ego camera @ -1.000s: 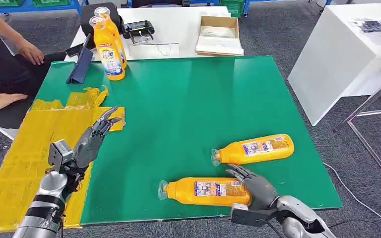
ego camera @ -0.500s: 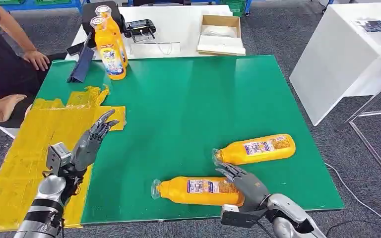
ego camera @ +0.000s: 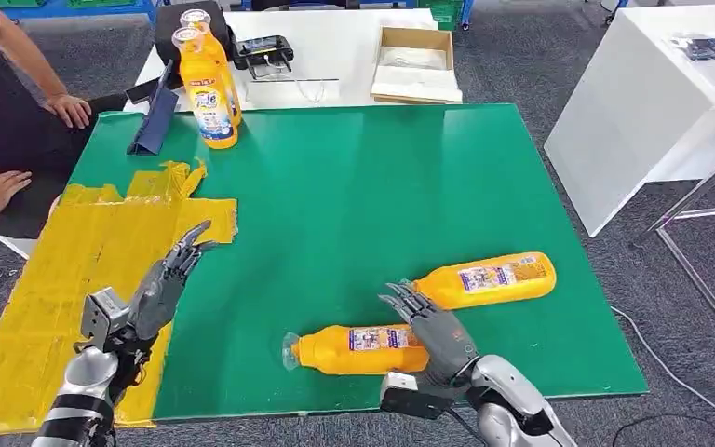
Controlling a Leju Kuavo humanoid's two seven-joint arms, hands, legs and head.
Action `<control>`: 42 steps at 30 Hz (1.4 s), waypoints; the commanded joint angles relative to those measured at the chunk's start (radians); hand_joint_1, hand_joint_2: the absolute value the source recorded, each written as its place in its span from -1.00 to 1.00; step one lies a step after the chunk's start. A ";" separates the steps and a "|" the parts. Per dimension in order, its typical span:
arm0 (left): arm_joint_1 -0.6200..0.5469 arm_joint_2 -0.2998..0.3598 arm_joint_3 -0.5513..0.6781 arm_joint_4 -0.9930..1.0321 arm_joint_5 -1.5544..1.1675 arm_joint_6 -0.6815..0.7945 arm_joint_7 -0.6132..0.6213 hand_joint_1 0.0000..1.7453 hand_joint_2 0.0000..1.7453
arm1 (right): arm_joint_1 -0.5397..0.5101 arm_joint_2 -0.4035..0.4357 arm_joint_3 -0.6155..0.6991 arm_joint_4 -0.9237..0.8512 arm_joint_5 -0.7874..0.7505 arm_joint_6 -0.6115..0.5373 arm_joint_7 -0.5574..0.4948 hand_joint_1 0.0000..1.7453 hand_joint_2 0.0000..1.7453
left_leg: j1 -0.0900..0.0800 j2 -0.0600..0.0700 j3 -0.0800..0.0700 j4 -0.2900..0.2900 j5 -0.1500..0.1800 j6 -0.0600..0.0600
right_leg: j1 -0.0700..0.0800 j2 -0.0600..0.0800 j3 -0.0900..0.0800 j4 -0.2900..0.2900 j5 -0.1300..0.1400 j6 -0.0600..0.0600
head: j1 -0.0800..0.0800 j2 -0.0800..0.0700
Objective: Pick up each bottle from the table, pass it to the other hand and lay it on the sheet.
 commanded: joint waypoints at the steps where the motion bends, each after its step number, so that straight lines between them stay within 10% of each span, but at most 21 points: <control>1: -0.036 -0.027 -0.018 0.059 -0.027 0.009 -0.005 -1.00 -1.00 | -0.099 0.092 0.068 0.220 -0.002 0.019 -0.004 -1.00 1.00 | 0.000 -0.005 0.004 -0.003 0.001 0.000 | -0.001 0.002 0.004 -0.002 0.000 -0.001 | 0.000 0.000; 29: -0.091 -0.013 -0.011 0.103 -0.007 0.024 0.006 -1.00 -1.00 | -0.323 -0.028 0.235 0.381 -0.131 0.197 0.062 -1.00 1.00 | 0.000 -0.007 0.003 -0.001 0.004 0.000 | -0.001 -0.002 0.004 -0.001 0.000 0.000 | 0.000 0.000; 42: -0.144 -0.032 -0.035 0.175 -0.009 0.017 -0.003 -1.00 -1.00 | -0.476 -0.373 0.463 0.145 -0.431 0.507 0.204 -1.00 1.00 | -0.005 -0.017 0.000 0.001 0.005 0.004 | -0.005 -0.012 0.004 0.000 0.000 0.000 | 0.000 0.000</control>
